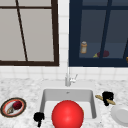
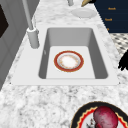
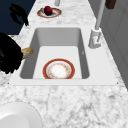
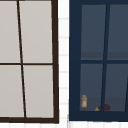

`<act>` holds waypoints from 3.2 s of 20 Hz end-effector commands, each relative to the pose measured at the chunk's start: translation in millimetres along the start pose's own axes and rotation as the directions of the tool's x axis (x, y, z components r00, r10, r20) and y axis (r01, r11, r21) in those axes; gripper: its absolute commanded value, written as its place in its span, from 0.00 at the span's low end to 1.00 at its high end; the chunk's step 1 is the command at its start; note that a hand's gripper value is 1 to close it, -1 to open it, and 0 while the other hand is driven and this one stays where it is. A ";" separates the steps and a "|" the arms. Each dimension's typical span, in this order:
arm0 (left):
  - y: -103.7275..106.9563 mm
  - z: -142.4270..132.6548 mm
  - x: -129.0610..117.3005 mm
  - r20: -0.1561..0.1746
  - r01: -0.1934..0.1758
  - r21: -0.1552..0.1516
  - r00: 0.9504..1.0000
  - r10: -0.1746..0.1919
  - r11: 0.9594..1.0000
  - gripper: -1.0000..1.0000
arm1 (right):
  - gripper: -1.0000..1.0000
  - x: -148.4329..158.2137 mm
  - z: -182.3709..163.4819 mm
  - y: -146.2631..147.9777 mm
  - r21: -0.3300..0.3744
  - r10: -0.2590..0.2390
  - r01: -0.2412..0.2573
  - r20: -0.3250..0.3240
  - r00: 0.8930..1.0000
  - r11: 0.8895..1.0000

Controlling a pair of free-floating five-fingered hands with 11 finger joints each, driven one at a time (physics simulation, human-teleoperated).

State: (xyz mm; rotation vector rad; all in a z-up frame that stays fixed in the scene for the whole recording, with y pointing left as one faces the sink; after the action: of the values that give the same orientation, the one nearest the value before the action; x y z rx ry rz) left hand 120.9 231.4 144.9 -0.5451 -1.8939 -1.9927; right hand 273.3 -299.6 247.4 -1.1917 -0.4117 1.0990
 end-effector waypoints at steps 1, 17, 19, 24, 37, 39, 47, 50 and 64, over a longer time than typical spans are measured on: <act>0.0 0.0 0.0 0.000 0.000 0.000 1.000 0.000 1.000 0.50 | 1.00 -15.6 -6.6 2.0 -0.034 0.019 -0.017 0.063 0.998 0.999; 0.0 0.0 0.0 0.000 0.000 0.000 1.000 0.000 1.000 0.50 | 1.00 -77.6 -58.3 51.2 -0.022 0.022 -0.020 0.067 0.998 1.000; 0.0 0.0 0.0 0.000 0.000 0.000 1.000 0.000 1.000 0.50 | 1.00 -85.4 -65.6 58.1 -0.020 0.019 -0.018 0.068 0.998 1.000; 0.0 0.0 0.0 0.000 0.000 0.000 1.000 0.000 1.000 0.50 | 1.00 -95.1 -86.3 82.9 -0.014 0.029 -0.028 0.087 0.996 1.000; 0.0 0.0 0.0 0.000 0.000 0.000 1.000 0.000 1.000 0.50 | 1.00 -106.1 -170.2 153.5 -0.035 0.002 0.000 0.065 0.998 0.999; 0.0 0.0 0.0 0.000 0.000 0.000 1.000 0.000 1.000 0.50 | 1.00 -111.8 -179.8 151.7 -0.004 -0.017 0.017 0.094 0.995 1.000; 0.0 0.0 0.0 0.000 0.000 0.000 1.000 0.000 1.000 0.50 | 1.00 -120.0 -213.3 124.9 0.307 -0.054 -0.016 0.219 0.974 0.952; 0.0 0.0 0.0 0.000 0.000 0.000 1.000 0.000 1.000 0.50 | 0.00 -135.6 -220.3 128.0 0.399 -0.093 -0.022 0.264 0.960 0.917; 0.0 0.0 0.0 0.000 0.000 0.000 1.000 0.000 1.000 0.50 | 0.00 -146.2 -152.4 58.6 0.383 -0.195 0.070 0.297 0.935 0.921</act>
State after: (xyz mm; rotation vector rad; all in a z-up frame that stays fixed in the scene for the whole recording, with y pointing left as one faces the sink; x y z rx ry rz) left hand 120.9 231.4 144.9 -0.5451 -1.8939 -1.9927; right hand 293.6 -526.1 169.5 -0.5969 -0.4408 1.1952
